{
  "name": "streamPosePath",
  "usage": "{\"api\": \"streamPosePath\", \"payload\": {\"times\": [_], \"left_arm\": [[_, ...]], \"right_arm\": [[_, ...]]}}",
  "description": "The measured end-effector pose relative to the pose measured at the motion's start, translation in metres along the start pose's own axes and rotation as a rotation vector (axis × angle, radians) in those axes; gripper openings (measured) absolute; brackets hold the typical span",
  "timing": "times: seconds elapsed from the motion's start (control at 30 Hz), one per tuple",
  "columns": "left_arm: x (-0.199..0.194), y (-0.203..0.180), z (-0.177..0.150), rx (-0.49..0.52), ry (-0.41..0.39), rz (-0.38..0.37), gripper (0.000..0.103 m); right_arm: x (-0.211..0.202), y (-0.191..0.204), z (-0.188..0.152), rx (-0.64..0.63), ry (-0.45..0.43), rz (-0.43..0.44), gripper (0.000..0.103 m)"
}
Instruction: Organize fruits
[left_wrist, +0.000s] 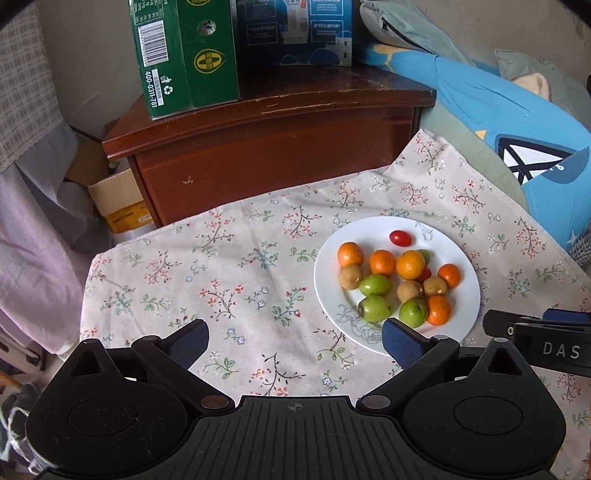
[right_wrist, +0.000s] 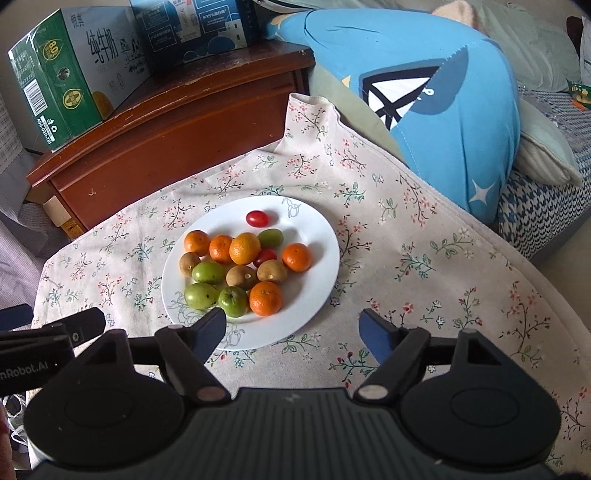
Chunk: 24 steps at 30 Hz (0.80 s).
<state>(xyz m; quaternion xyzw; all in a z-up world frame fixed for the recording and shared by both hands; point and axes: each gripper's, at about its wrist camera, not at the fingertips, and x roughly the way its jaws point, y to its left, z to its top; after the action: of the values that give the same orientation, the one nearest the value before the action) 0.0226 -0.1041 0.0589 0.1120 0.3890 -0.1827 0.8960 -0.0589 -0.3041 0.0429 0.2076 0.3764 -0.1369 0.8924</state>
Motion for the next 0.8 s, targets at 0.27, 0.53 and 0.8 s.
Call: {"api": "streamPosePath", "payload": {"times": [0.27,0.53,0.8], "left_arm": [[0.022,-0.011,0.006,-0.018,0.058,0.01,0.101],[0.037,-0.021,0.007,-0.008,0.091,0.015,0.101],[0.046,-0.023,0.007,-0.01,0.103,0.034,0.101]], "right_arm": [[0.012,0.001,0.001,-0.022,0.033,-0.086,0.088],[0.022,-0.002,0.001,0.012,0.062,-0.111,0.088],[0.03,0.002,0.002,0.007,0.069,-0.126,0.088]]}}
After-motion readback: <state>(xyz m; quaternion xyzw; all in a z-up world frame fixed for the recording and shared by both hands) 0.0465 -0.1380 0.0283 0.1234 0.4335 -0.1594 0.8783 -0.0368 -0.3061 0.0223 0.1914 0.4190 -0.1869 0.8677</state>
